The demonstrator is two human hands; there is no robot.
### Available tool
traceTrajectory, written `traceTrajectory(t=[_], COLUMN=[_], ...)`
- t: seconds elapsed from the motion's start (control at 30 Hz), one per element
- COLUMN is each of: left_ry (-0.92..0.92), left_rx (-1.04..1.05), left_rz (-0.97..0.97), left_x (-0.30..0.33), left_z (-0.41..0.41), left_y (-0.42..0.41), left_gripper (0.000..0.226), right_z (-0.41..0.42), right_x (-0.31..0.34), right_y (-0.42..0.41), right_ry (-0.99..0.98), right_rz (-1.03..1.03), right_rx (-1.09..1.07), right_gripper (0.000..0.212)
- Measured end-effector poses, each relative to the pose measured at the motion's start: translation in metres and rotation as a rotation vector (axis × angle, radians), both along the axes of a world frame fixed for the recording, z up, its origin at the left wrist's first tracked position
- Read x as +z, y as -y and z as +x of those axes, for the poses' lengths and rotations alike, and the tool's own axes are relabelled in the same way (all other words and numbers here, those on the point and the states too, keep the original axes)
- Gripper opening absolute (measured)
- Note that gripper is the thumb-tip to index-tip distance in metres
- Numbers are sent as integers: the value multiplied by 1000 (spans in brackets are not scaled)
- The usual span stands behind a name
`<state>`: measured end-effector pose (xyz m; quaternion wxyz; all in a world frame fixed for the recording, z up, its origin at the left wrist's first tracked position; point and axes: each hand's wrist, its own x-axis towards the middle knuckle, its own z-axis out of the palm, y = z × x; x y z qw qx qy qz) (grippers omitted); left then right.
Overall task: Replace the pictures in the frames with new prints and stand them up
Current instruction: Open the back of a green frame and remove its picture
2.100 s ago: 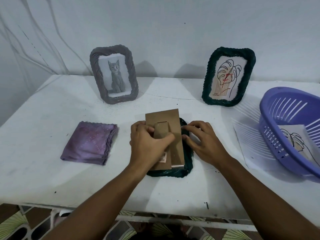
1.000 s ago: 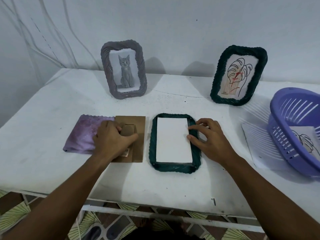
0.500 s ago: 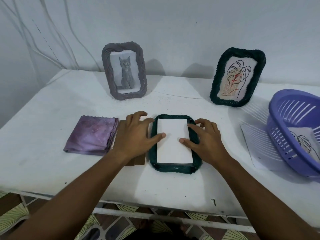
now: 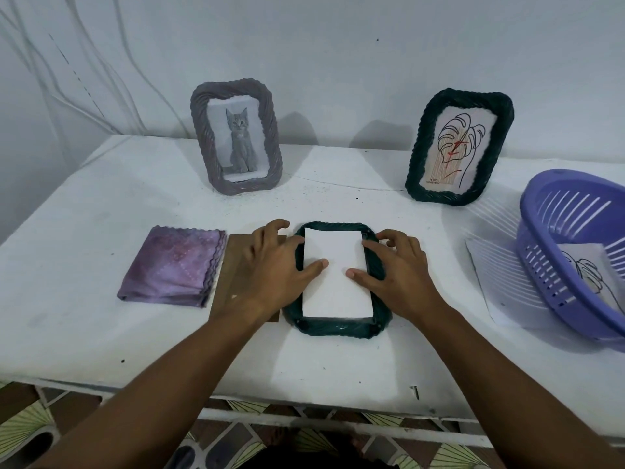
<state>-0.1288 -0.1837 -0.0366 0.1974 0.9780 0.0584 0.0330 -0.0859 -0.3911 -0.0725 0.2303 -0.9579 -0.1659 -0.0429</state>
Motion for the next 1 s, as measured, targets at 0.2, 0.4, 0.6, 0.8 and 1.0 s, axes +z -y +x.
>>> traceTrajectory(t=[0.2,0.4,0.6,0.8,1.0], left_ry=[88,35,97,-72,-178], left_rx=[-36,-147,-166,-210,-295], left_rz=[-78,-360,-598,-1114,-1197], left_x=[6,11,23,28,31], left_z=[-2,-1,0,15,33], left_y=[2,2,-2,18,75], left_gripper=[43,42,23,51,58], right_z=[0,-2,-9,-5,-1], right_x=[0,4,17,59,121], right_y=[0,0,8,42,117], right_ry=[-10,-50,-114,-30,33], right_rz=[-3,32,302,242,-149], right_rx=[0,0,52,-39,-359], right_gripper=[66,64,48,50,46])
